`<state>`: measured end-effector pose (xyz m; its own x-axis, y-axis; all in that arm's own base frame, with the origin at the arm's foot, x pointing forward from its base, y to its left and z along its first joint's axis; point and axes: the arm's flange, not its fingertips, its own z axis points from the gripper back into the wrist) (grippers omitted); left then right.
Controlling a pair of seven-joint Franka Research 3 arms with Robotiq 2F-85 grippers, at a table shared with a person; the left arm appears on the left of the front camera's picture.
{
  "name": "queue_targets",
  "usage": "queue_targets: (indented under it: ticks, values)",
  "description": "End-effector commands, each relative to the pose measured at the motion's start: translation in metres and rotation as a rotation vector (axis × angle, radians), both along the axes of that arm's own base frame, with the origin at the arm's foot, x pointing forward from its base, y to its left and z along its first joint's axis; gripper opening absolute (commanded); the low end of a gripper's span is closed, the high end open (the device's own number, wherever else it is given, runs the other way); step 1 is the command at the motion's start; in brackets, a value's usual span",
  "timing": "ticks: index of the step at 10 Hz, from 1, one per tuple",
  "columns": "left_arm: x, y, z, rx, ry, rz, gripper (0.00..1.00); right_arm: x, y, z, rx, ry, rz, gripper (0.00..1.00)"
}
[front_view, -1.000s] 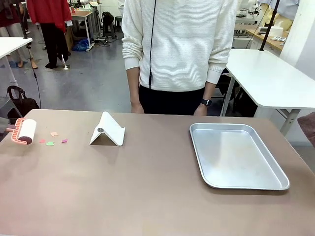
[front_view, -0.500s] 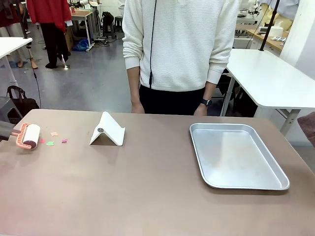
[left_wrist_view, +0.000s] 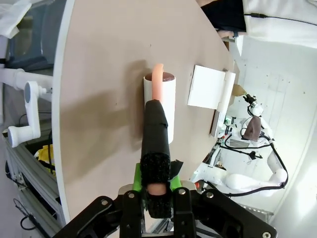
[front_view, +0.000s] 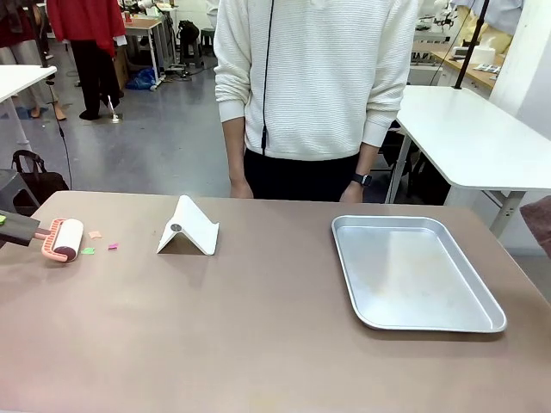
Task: Clean the surface of the table.
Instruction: Clean the area not pointed to by the person.
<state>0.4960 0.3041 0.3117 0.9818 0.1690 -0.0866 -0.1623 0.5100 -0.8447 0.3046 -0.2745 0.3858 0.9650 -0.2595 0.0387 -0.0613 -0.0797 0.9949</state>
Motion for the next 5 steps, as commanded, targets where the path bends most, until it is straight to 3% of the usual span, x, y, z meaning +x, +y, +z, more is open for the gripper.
queue_targets:
  ticks: [1,5]
  values:
    - [0.014,-0.009,-0.008,0.051,0.063,-0.039,0.04,-0.002,0.003,0.005,0.008,-0.002,0.007,0.0]
    - [0.035,-0.054,-0.009,0.063,0.068,-0.107,0.04,-0.002,0.003,0.005,0.008,-0.002,0.007,0.0]
